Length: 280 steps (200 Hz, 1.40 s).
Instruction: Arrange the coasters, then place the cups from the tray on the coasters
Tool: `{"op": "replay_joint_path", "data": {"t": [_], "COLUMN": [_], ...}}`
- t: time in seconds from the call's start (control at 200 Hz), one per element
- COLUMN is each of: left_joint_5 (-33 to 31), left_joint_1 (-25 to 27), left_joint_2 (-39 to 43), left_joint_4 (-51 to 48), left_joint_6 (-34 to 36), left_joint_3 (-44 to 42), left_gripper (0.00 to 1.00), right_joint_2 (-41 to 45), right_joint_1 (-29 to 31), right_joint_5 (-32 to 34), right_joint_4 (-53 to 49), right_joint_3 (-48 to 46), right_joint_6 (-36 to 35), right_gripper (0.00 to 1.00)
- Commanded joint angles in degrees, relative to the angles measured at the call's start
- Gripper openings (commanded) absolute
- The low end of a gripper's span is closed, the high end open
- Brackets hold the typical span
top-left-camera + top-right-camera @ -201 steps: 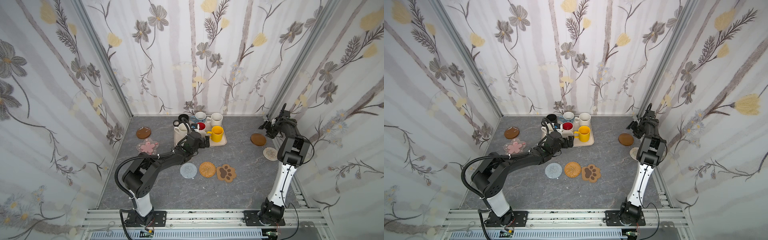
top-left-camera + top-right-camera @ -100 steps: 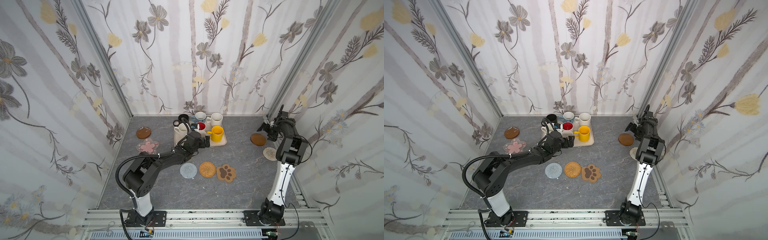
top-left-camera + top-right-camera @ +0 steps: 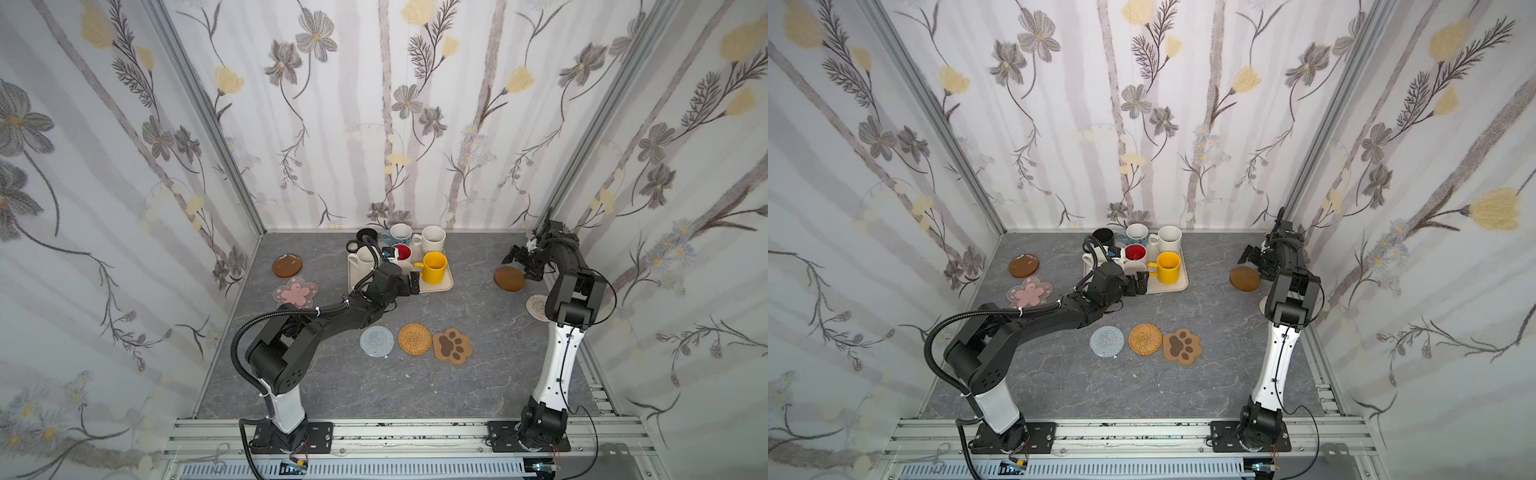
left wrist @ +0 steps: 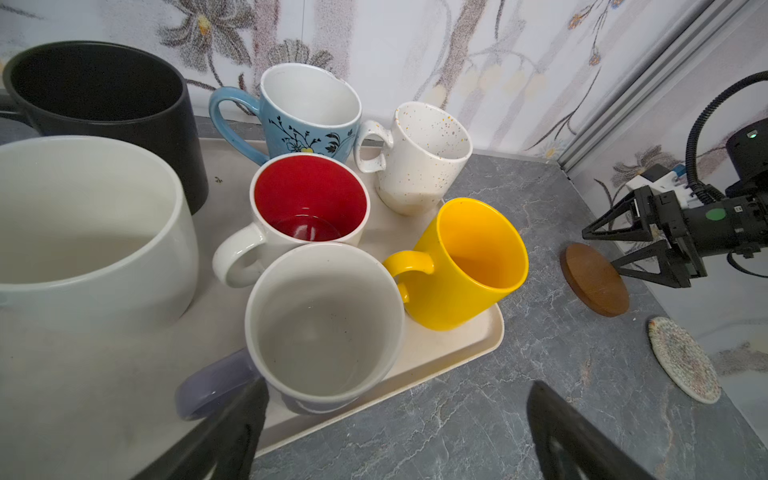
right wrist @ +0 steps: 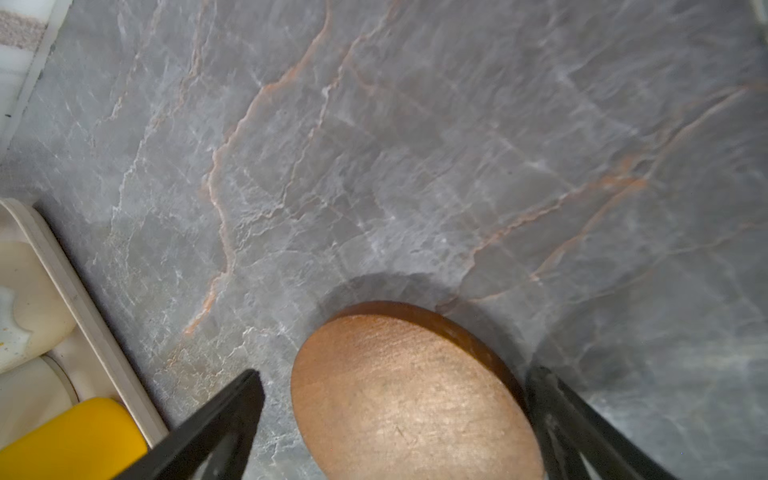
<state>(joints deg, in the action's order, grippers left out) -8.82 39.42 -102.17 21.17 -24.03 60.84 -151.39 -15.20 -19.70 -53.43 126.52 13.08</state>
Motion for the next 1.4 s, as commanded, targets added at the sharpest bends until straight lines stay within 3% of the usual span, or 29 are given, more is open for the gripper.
{"op": "replay_joint_path", "data": {"t": [0.0,0.22,0.465,0.814,1.049,1.394], "left_joint_5": [-0.3,-0.8,-0.7,-0.6,-0.7,-0.2], "left_joint_1": [0.0,0.0,0.0,-0.1,-0.2,-0.7], "left_joint_2": [0.6,1.5,2.1,2.0,1.7,1.4], "left_joint_4": [0.5,0.6,0.6,0.6,0.6,0.6], "left_joint_6": [-0.1,0.0,0.1,0.0,0.4,0.2], "left_joint_3": [-0.1,-0.7,-1.2,-1.1,-1.1,-0.9], "left_gripper": [1.00,1.00,1.00,1.00,1.00,1.00], "right_joint_2": [0.5,1.7,4.0,5.1,1.4,-2.4], "right_joint_1": [1.4,5.2,8.0,7.6,7.9,9.3], "right_joint_5": [0.4,6.7,18.0,18.1,14.4,19.8], "right_joint_4": [-2.0,-3.3,-3.3,1.6,4.1,2.6], "right_joint_3": [0.3,-1.4,-4.0,-1.4,2.0,3.8], "right_joint_6": [-1.7,-2.7,-1.2,4.8,8.9,8.7], "right_gripper": [1.00,1.00,1.00,1.00,1.00,1.00]}}
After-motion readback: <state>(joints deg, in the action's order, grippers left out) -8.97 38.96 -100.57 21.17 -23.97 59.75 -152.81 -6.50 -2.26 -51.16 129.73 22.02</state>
